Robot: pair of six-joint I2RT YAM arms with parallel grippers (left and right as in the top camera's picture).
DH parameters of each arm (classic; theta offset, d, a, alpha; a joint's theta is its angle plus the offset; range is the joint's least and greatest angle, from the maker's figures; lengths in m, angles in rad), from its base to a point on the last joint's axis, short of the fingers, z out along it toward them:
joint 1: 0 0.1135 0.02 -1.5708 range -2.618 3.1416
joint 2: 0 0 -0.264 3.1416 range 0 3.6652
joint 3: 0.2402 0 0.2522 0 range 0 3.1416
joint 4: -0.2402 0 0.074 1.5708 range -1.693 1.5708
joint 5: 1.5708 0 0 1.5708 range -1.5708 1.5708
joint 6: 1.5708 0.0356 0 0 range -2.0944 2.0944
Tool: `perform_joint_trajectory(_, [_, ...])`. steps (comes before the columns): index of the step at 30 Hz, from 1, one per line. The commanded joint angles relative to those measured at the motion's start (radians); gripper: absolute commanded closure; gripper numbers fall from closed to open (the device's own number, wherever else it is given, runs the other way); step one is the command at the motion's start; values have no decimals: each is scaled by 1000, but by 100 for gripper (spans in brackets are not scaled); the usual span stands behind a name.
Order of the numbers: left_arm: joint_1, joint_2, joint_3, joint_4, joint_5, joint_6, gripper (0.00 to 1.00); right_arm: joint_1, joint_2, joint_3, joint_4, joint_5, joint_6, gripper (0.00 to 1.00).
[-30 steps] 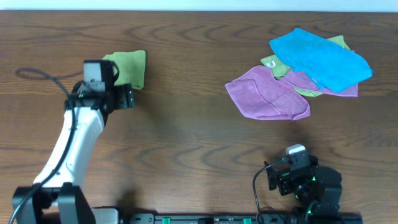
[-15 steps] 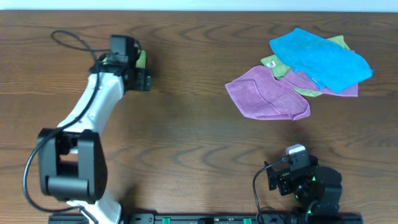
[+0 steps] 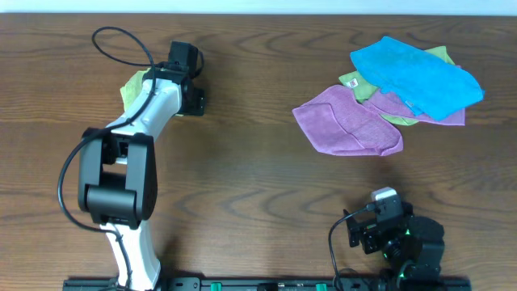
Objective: Fold the cloth
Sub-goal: 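Reach the left gripper forward and grasp the green cloth, then push the held green cloth toward the far left edge with the left gripper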
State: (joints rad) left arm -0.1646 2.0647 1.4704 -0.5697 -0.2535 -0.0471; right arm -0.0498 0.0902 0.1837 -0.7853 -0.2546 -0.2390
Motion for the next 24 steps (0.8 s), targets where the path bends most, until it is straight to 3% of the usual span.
perform_joint_trajectory(1, [2,24,55,-3,-43,-40,5,7,-8,-7,0,-8,-9,1])
perform_joint_trajectory(24, [2,123,95,26,-94,-69,5,7,-8,-7,-1,-8,-9,1])
